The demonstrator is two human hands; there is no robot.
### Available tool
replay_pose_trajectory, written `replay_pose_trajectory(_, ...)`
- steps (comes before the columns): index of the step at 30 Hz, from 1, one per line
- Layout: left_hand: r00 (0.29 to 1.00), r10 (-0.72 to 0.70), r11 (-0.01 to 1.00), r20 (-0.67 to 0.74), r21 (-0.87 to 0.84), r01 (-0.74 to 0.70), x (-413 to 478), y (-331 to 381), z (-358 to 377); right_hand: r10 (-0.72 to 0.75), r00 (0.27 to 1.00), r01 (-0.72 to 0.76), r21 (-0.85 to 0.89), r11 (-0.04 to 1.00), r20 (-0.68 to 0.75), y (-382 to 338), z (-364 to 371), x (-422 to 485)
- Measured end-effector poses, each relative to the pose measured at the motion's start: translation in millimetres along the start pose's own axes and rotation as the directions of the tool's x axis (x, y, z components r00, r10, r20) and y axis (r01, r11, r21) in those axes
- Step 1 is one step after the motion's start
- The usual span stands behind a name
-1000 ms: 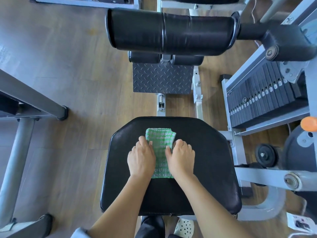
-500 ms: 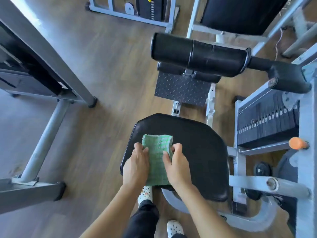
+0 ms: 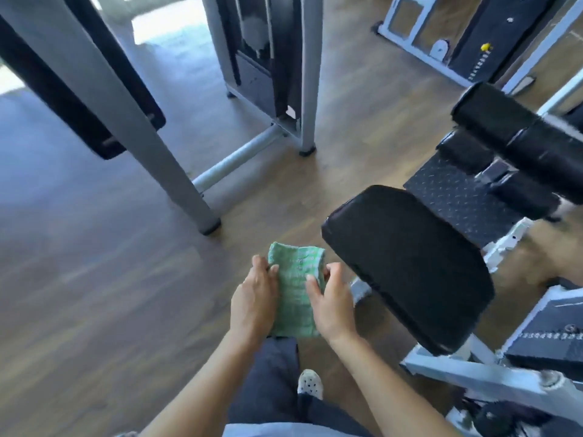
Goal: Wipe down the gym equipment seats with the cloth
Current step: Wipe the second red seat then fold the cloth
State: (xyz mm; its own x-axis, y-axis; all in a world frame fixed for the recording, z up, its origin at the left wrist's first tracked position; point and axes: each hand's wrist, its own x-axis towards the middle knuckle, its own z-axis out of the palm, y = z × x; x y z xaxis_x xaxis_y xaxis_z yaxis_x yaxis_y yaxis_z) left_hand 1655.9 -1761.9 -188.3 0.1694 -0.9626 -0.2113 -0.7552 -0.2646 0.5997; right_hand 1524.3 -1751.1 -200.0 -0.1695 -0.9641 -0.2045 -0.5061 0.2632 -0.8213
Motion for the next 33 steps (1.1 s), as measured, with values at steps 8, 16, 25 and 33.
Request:
replay_pose_trajectory(8,0.917,-0.278,0.960,-0.286,-0.106,0.258,-100,-100,-76,-0.196,0.907,0.224,-0.033,0.974,0.372,-58,85,-78)
replay_pose_trajectory(16,0.757,-0.461,0.885,-0.463,-0.175,0.431,-168,-185,-131,-0.310,0.754,0.383,-0.003,0.924,0.579,-105,169,-146)
replay_pose_trajectory(25,0.633,-0.568,0.818,-0.526,-0.274,0.506,-221,-299,-195,-0.345,0.659,0.465,-0.001,0.885,0.668,-156,279,-228)
replay_pose_trajectory(33,0.628,-0.550,0.829,-0.551,-0.267,0.491,-274,-446,-297,-0.339,0.637,0.478,-0.010,0.879,0.692,-220,417,-334)
